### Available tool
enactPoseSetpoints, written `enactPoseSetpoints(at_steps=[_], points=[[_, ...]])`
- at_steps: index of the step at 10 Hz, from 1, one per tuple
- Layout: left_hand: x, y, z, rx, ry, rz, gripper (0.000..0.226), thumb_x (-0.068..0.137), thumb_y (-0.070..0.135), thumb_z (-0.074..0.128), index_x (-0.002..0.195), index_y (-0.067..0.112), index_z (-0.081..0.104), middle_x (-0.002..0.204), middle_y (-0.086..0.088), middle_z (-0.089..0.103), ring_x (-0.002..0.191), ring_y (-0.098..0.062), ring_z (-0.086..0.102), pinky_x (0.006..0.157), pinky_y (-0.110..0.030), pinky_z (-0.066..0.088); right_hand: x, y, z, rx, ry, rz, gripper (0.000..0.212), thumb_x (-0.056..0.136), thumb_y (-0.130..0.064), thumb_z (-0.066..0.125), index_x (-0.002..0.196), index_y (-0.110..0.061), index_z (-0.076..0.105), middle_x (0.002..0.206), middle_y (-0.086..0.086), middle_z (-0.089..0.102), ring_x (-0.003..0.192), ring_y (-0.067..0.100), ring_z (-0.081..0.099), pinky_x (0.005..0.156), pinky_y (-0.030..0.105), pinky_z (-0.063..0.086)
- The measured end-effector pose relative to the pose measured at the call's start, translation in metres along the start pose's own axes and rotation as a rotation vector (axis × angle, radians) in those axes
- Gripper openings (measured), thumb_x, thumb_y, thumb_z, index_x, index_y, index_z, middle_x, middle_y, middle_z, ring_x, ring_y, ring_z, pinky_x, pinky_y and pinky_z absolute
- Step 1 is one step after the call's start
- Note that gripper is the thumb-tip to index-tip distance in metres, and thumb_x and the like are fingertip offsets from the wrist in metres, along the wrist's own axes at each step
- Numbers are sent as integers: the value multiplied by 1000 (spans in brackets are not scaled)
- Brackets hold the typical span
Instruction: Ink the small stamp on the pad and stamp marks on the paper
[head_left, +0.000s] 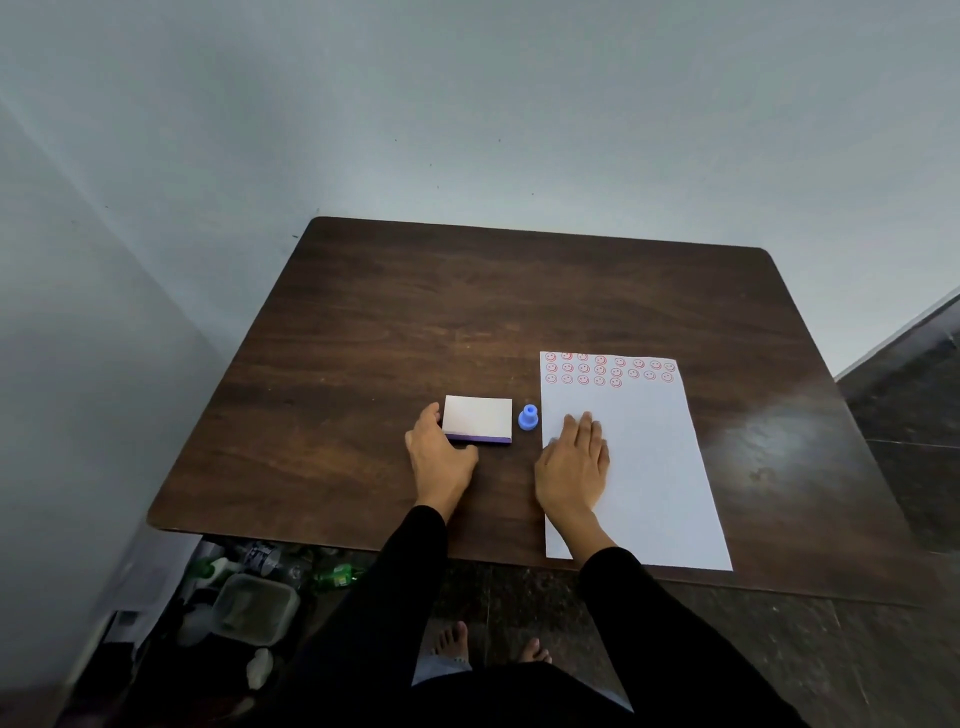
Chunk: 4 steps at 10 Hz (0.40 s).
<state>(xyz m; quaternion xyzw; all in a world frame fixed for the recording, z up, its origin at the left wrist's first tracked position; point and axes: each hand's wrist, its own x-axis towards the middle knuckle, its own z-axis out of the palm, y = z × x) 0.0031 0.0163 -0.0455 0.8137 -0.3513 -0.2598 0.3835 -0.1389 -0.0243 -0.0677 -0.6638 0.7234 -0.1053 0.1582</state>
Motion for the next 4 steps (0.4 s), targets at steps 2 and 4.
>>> enactPoseSetpoints(at_steps=[2, 4], points=[[-4, -1, 2, 146, -1, 27, 94, 65, 16, 75, 144, 13, 24, 150, -11, 30, 138, -29, 23, 112, -43, 24, 2, 1, -1, 1, 8, -4, 47, 100, -26, 31, 144, -14, 22, 158, 11, 15, 147, 27, 8, 118, 39, 10], [-23, -14, 6, 463, 183, 454, 104, 71, 58, 52, 150, 12, 2, 159, -12, -4, 147, -25, -10, 116, -41, -9, -5, 4, -3, 84, 200, -45, 47, 99, -26, 33, 144, -13, 27, 157, 9, 21, 146, 26, 13, 118, 39, 11]])
